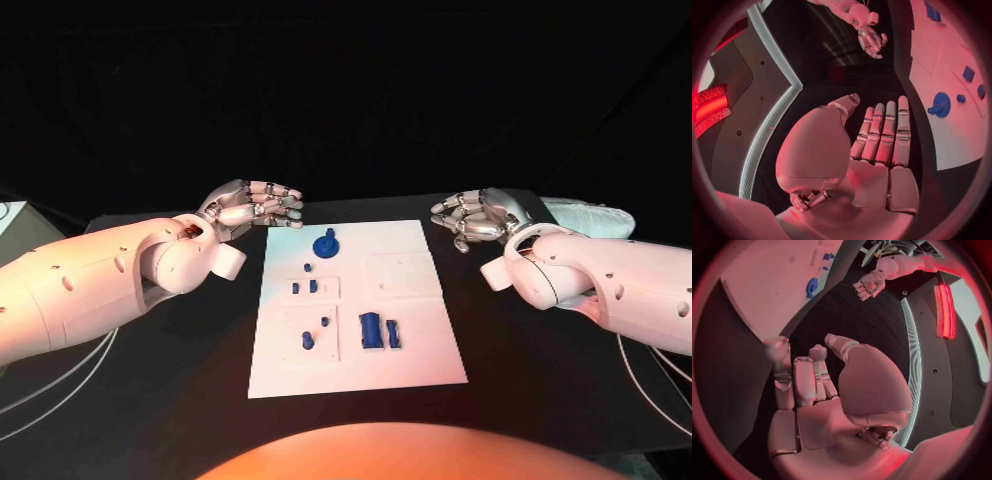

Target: Assemble the parts on the task board

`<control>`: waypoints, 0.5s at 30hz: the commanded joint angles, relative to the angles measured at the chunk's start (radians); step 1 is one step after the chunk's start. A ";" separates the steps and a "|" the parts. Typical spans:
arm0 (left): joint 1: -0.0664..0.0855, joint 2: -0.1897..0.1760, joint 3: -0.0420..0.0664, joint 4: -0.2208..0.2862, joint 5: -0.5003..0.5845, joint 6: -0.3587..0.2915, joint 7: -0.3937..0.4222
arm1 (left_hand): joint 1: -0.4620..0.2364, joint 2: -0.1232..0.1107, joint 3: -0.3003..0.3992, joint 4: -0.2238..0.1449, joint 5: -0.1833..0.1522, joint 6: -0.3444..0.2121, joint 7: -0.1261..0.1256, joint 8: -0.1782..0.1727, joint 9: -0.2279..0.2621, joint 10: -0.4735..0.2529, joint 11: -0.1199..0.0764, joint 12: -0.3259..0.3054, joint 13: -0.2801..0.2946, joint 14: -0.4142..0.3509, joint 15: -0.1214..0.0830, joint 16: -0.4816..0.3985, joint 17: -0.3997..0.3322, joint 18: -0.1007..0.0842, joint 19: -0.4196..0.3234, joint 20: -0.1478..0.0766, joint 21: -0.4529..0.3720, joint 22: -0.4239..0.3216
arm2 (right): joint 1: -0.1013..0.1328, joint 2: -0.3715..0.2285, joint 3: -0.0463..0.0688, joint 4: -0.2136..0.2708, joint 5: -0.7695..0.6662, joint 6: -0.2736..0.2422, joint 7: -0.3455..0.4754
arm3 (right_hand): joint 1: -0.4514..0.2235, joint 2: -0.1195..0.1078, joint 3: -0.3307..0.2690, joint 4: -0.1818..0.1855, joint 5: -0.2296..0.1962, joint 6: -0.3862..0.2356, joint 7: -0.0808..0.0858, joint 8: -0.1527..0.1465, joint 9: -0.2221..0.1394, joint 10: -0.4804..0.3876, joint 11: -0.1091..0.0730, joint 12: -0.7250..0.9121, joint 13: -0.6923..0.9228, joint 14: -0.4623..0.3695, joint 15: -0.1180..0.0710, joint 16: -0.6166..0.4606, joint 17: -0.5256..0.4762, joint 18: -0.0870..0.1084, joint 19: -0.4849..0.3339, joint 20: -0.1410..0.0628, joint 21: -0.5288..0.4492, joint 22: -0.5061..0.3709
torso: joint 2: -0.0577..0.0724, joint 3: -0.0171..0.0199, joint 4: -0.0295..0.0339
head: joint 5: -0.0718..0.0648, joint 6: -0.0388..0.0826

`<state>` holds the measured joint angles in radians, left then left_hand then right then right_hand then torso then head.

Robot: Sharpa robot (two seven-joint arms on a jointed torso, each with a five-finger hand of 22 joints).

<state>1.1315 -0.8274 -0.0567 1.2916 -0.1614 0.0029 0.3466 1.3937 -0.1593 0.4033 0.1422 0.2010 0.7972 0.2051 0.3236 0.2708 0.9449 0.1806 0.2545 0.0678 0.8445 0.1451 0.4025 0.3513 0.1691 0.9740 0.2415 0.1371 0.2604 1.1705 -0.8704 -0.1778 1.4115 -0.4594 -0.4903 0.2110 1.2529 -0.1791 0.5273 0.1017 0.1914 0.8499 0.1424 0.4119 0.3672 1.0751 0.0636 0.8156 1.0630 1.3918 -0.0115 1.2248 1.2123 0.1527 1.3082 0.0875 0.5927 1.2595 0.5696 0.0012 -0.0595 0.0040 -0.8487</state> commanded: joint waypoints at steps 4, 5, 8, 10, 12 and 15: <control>-0.006 0.038 0.001 -0.054 0.093 -0.115 0.136 | 0.002 -0.001 0.024 0.001 -0.010 0.000 0.000 -0.010 -0.010 0.003 -0.001 -0.046 -0.004 -0.036 0.011 -0.062 -0.035 0.005 -0.054 0.019 -0.043 -0.026 | 0.004 0.052 0.006 -0.098 0.138 0.070 0.155 | -0.016 -0.005 0.052 -0.010 -0.041 -0.075 0.041 -0.011 -0.011 -0.146 0.049 -0.312 -0.331 -0.262 0.047 -0.568 -0.379 0.028 -0.159 0.050 -0.446 -0.285 | -0.019 -0.0016 0.0017 | 0.016 0.057; -0.008 0.042 0.001 -0.062 0.097 -0.122 0.143 | -0.002 -0.003 0.025 0.003 -0.015 -0.001 -0.002 -0.018 -0.016 0.002 0.000 -0.063 -0.004 -0.039 0.013 -0.078 -0.042 0.006 -0.063 0.024 -0.053 -0.033 | 0.004 0.060 0.007 -0.109 0.139 0.076 0.161 | -0.017 -0.007 0.059 -0.010 -0.042 -0.085 0.049 -0.017 -0.015 -0.172 0.057 -0.359 -0.381 -0.298 0.061 -0.623 -0.400 0.025 -0.185 0.060 -0.481 -0.323 | -0.022 -0.0011 0.0020 | 0.018 0.062; -0.012 0.052 0.001 -0.080 0.112 -0.141 0.155 | -0.008 -0.006 0.022 0.007 -0.032 -0.006 -0.004 -0.034 -0.027 -0.001 0.000 -0.099 -0.004 -0.044 0.016 -0.114 -0.059 0.008 -0.087 0.035 -0.071 -0.050 | 0.005 0.075 0.008 -0.132 0.152 0.088 0.176 | -0.019 -0.013 0.076 -0.014 -0.059 -0.084 0.074 -0.038 -0.035 -0.156 0.090 -0.484 -0.581 -0.405 0.108 -0.805 -0.509 0.024 -0.306 0.107 -0.525 -0.498 | -0.026 0.0012 0.0020 | 0.021 0.073; -0.015 0.057 0.001 -0.089 0.119 -0.151 0.160 | -0.012 -0.005 0.015 0.008 -0.055 -0.010 -0.003 -0.047 -0.038 -0.005 0.000 -0.128 -0.004 -0.050 0.023 -0.148 -0.075 0.006 -0.120 0.043 -0.075 -0.071 | 0.005 0.084 0.009 -0.143 0.164 0.094 0.185 | -0.015 -0.012 0.070 -0.022 -0.062 -0.076 0.076 -0.057 -0.051 -0.128 0.092 -0.522 -0.692 -0.409 0.118 -0.866 -0.577 0.030 -0.318 0.125 -0.533 -0.617 | -0.026 0.0030 0.0015 | 0.024 0.083; -0.012 0.051 0.001 -0.080 0.072 -0.102 0.095 | -0.439 0.159 -0.403 -0.142 -0.201 -0.797 -0.205 -0.324 -0.271 -0.945 -0.181 -0.254 -0.068 -0.845 -0.145 -0.402 -0.351 -0.169 -0.974 -0.242 -0.137 -0.260 | 0.003 0.078 0.009 -0.131 0.114 0.046 0.121 | -0.396 0.179 -0.527 -0.102 -0.191 -0.850 -0.142 -0.412 -0.367 -1.075 -0.064 -0.816 -1.063 -1.392 0.012 -1.225 -1.212 -0.153 -1.308 -0.088 -0.593 -1.260 | -0.021 -0.0007 0.0019 | 0.019 0.070; -0.014 0.051 0.002 -0.070 0.074 -0.120 0.097 | -0.538 0.159 -0.403 -0.142 -0.201 -0.797 -0.205 -0.324 -0.271 -0.945 -0.181 -0.254 -0.068 -0.845 -0.145 -0.402 -0.351 -0.169 -0.974 -0.242 -0.137 -0.260 | -0.003 0.079 0.018 -0.116 0.132 0.029 0.131 | -0.483 0.179 -0.527 -0.102 -0.191 -0.850 -0.142 -0.412 -0.367 -1.075 -0.064 -0.816 -1.063 -1.392 0.012 -1.225 -1.212 -0.153 -1.308 -0.088 -0.593 -1.260 | -0.021 -0.0007 0.0048 | 0.018 0.079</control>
<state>1.1189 -0.7773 -0.0560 1.2147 -0.0860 -0.1077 0.4418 1.1633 -0.0858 0.2185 0.0790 0.0748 0.4122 0.1053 0.1443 0.1213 0.4921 0.0951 0.0642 0.0333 0.4155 0.0889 0.1312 0.1439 0.0905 0.4451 0.1489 0.0326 0.0981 1.1691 -0.7930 -0.1612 1.2881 -0.3412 -0.4425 0.3346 1.0436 -0.1015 0.3120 0.0409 0.0673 0.4070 0.1156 0.1835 0.1640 0.5009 0.0822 0.1521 0.1821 0.5179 0.0555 0.1830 0.3256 0.0981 0.5446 0.1124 0.0337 0.3213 0.5480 0.0012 -0.0571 0.0238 -0.7757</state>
